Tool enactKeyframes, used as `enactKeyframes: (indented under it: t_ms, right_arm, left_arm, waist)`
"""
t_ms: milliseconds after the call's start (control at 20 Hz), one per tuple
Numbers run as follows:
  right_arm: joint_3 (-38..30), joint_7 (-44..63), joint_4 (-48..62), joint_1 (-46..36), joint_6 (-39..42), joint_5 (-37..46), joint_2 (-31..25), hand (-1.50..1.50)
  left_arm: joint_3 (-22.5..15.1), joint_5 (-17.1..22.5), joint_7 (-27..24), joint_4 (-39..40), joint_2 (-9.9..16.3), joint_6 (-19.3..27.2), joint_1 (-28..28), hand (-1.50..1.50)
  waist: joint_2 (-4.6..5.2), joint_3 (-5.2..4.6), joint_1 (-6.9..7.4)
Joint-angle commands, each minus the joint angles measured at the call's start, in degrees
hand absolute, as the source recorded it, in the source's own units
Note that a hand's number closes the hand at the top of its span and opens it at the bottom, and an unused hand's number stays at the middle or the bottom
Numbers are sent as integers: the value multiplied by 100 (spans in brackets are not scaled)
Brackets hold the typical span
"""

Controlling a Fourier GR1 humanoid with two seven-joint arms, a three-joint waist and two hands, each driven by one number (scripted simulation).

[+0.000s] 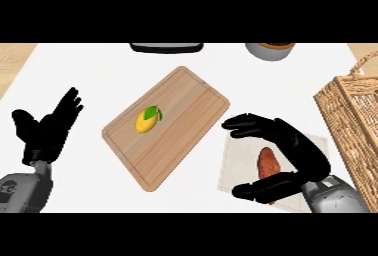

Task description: Pick the sweet potato from the placemat and place it in the basket

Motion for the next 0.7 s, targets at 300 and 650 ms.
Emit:
enactKeyframes:
  t_ms: [300,650]
  right_arm:
    - [198,3497,-1422,-727,343,508,-492,-150]
    - [-625,5261,-1448,-1887,1241,1054,-1936,-150]
  left_arm:
    - [134,-28,381,-160,71,41,-75,0]
    - [153,-14,572,-396,140,53,-94,0]
  waist:
    - [-36,-21,-101]
    - [-65,-27,-88]
